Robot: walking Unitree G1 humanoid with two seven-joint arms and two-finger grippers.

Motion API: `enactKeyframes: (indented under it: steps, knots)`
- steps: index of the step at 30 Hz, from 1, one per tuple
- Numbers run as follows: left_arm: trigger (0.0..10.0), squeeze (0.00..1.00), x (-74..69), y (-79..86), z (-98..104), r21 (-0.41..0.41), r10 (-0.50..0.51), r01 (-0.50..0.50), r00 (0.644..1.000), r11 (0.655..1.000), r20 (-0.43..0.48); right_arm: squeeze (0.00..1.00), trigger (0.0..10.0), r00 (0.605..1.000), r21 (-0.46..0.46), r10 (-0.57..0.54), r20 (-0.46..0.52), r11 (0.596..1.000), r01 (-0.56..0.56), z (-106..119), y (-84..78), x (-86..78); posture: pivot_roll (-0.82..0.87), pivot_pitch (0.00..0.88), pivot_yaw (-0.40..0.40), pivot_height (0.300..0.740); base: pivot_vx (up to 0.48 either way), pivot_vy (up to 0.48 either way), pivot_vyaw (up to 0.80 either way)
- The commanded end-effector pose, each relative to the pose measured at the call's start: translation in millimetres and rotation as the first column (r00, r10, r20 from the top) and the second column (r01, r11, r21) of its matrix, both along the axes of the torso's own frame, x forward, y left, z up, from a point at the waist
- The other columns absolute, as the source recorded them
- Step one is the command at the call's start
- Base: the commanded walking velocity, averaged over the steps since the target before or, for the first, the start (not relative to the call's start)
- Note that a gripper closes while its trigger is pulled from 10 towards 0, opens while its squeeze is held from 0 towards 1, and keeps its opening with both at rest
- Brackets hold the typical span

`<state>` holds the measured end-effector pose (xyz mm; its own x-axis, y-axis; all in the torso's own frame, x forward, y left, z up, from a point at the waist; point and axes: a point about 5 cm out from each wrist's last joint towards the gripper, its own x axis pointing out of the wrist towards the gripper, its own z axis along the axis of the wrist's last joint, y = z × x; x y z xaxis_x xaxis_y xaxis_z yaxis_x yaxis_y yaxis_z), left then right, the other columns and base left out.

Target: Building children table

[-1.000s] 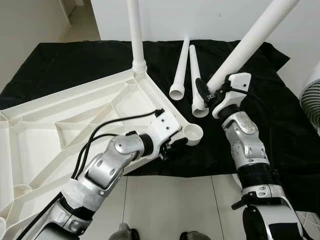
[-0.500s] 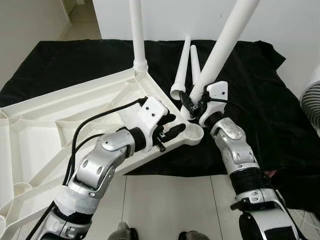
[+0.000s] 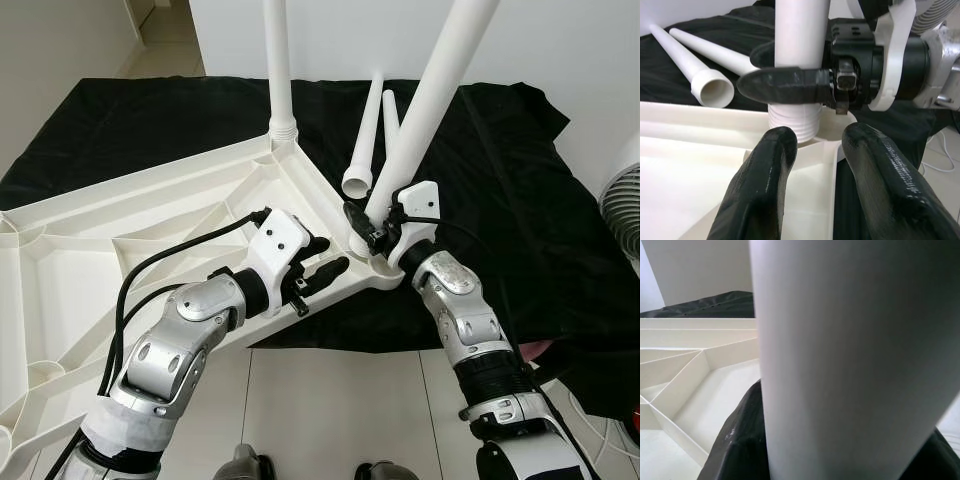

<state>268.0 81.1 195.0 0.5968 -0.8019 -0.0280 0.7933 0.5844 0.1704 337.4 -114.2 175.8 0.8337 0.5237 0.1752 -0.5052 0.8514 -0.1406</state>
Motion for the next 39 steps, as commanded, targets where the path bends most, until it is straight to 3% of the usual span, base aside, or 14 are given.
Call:
enactKeyframes:
  steps: [1, 11, 26, 39]
  knots:
    - [10.0, 0.0, -2.5, 1.9, 0.5, -0.015, 0.018, -0.019, 1.0, 1.0, -0.014, 0.0, 10.0, 1.0, -0.003, -0.004, -0.016, 1.0, 0.004, -3.3, -1.7, -3.9, -0.04, 0.088, 0.02, 0.74, 0.0, 0.0, 0.0]
    - [10.0, 0.0, -8.2, 2.2, -0.6, -0.022, -0.012, 0.012, 1.0, 1.0, -0.016, 0.0, 10.0, 1.0, -0.006, -0.016, -0.019, 1.0, 0.016, -4.0, -9.7, -9.5, -0.04, 0.091, 0.019, 0.74, 0.0, 0.0, 0.0]
    - [10.0, 0.0, -11.5, 1.8, -0.7, -0.024, -0.033, 0.032, 0.999, 0.999, -0.04, 0.0, 10.0, 0.999, -0.086, -0.026, -0.035, 0.996, 0.023, -12.2, -25.2, -19.3, -0.05, 0.086, 0.026, 0.74, 0.0, 0.0, 0.0]
    - [10.0, 0.0, -12.2, 0.9, -0.1, -0.02, -0.041, 0.04, 0.998, 0.999, -0.048, 0.0, 10.0, 0.993, -0.226, 0.118, -0.014, 0.967, -0.118, -18.6, -19.3, -28.8, -0.05, 0.094, 0.03, 0.74, 0.0, 0.0, 0.0]
